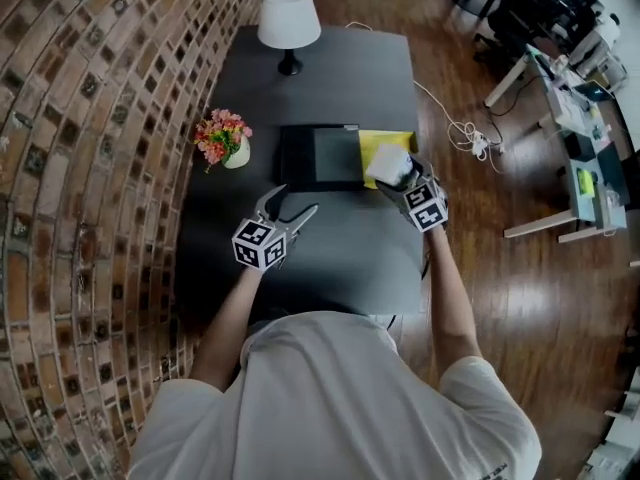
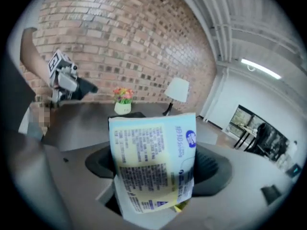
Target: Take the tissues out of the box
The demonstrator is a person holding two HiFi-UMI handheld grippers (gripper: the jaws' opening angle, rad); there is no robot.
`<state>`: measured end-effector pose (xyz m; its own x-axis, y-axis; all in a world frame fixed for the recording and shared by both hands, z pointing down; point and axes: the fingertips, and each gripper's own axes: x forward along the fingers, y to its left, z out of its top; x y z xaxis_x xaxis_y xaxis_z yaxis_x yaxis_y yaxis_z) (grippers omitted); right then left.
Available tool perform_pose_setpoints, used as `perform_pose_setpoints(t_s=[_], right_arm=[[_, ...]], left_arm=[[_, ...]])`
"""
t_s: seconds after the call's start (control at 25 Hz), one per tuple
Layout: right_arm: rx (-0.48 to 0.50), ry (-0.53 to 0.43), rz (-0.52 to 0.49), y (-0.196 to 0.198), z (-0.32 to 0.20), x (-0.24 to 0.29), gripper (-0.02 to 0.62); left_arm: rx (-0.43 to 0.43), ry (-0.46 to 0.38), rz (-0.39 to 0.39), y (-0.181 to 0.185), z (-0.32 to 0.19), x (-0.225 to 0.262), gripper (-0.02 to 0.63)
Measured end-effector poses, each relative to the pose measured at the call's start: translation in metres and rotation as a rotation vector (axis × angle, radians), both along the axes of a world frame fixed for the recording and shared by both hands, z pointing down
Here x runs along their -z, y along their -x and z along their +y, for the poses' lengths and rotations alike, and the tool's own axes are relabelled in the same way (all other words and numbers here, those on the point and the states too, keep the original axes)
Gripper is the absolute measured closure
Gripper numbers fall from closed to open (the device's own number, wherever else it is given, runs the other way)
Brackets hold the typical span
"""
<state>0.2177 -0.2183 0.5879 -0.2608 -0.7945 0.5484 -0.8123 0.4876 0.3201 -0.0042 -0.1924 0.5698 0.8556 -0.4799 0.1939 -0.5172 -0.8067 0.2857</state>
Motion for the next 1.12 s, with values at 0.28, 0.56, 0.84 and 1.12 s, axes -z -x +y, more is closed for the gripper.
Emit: perform_pose_setpoints(t_s=[0.28,0.56,0.84,1.12], right_arm=[[-0.240,-0.241,-0.399,0.022,0.043,0.062,0.160],[-0.283,-0.344,-0.607,0.047,0.086,0.098,0.160],[-0.238,-0.403,-0.641,0.067,0.117,0.119,0.144],[-0.168,-0.353,-0.653,0.098,0.118,0.108,0.144]], left_arm=[[-0.002,-0.073,0.088,0.006,0.001,0.050,0.267],[0.022,-0.161,0.064,0.023,0.006,0.071,0.267],[0.040,-0.191,0.054,0.040,0.016,0.078,0.275],[0.038,-0.237,0.031,0.045,0.021,0.079,0.278]])
